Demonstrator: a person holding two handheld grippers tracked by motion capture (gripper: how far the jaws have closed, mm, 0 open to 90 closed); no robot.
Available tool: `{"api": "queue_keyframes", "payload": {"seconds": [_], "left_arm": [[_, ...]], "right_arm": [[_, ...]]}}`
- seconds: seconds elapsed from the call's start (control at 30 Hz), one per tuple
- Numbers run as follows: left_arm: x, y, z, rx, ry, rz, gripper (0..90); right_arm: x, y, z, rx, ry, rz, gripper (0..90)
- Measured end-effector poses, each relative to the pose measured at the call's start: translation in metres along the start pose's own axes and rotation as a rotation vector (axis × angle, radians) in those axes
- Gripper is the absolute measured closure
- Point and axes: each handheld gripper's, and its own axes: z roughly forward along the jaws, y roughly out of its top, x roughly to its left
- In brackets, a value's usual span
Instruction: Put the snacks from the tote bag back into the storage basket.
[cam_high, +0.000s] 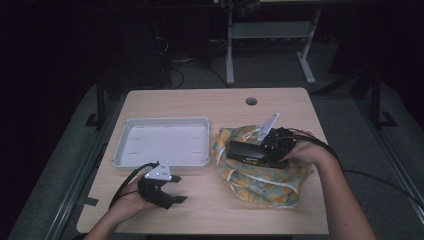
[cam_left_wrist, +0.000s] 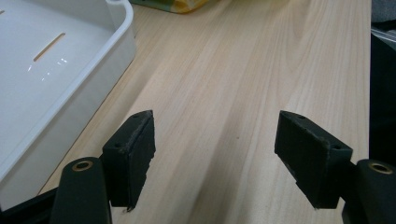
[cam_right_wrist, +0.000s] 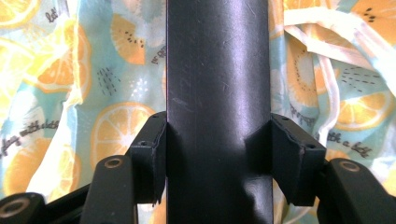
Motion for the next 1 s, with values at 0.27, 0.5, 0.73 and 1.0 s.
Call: {"api": "queue_keyframes", "payload": {"seconds": [0.27, 0.5, 0.73, 1.0], "left_arm": [[0.000, 0.001, -0.001, 0.004, 0.001, 0.011, 28.5], [0.000, 0.001, -0.003, -0.007, 0.003, 0.009, 28.5], [0.001, 0.000, -0.006, -0.014, 0.005, 0.011, 28.4], [0.000, -0.002, -0.014, -0.023, 0.014, -0.002, 27.6]], "right_arm": [[0.002, 0.006, -0.020, -0.006, -0.012, 0.007, 42.7], [0.002, 0.007, -0.035, -0.026, -0.020, 0.021, 42.7], [0.000, 0.006, -0.046, -0.057, -0.032, 0.041, 42.7], [0.000, 0.005, -0.055, -0.089, -0.038, 0.064, 42.7]]}}
